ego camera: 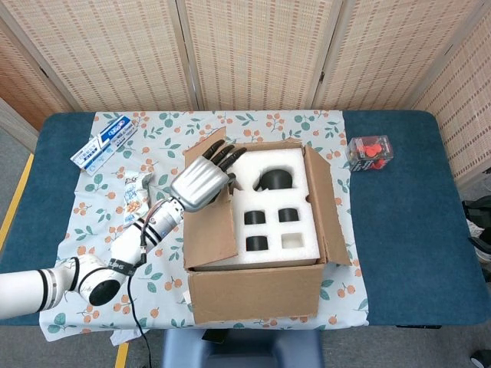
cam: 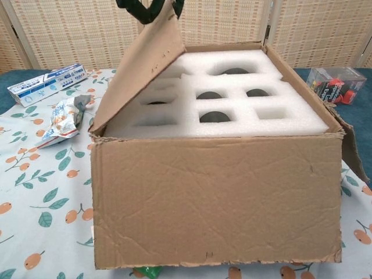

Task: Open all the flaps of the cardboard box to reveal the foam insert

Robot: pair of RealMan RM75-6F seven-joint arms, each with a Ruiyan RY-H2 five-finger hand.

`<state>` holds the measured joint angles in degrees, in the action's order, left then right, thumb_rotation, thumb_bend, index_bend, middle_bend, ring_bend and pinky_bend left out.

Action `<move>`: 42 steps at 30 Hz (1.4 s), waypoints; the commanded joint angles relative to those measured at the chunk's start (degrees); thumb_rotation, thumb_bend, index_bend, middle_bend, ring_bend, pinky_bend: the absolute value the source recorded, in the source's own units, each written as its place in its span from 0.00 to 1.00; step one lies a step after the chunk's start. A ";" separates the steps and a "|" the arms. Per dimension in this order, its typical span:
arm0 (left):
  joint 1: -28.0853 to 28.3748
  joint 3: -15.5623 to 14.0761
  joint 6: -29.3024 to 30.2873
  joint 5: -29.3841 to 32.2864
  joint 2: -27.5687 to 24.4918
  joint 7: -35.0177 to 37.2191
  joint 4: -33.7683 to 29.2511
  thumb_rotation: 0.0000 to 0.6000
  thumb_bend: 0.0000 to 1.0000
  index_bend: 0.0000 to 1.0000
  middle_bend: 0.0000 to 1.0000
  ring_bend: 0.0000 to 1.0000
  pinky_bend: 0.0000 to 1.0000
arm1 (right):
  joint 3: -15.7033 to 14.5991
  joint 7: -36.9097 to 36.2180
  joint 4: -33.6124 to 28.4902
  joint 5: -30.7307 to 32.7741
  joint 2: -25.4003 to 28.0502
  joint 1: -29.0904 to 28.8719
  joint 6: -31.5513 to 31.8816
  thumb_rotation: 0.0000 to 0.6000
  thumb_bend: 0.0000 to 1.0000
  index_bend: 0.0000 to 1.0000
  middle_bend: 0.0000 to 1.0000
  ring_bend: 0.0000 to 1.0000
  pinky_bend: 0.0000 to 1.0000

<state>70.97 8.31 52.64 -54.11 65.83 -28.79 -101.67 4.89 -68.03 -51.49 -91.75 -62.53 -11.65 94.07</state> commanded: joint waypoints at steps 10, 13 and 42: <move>-6.24 -0.31 8.68 0.77 -6.21 -6.55 -8.03 1.00 1.00 0.54 0.00 0.00 0.00 | -0.33 2.75 -2.75 -0.43 0.71 -0.33 -0.52 0.47 0.22 0.41 0.00 0.00 0.00; -7.94 -0.59 10.83 0.43 -6.95 -7.69 -8.75 1.00 1.00 0.54 0.00 0.00 0.00 | -0.44 3.41 -3.43 -0.52 0.87 -0.39 -0.73 0.48 0.22 0.41 0.00 0.00 0.00; -27.32 0.43 21.11 -5.91 -15.00 7.16 -10.37 1.00 1.00 0.37 0.00 0.00 0.00 | -1.19 8.40 -8.62 -0.88 1.62 -1.66 -3.99 0.48 0.22 0.41 0.00 0.00 0.00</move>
<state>44.90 8.84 72.70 -59.17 51.45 -22.83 -111.93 3.72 -59.82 -59.92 -92.63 -60.92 -13.24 90.21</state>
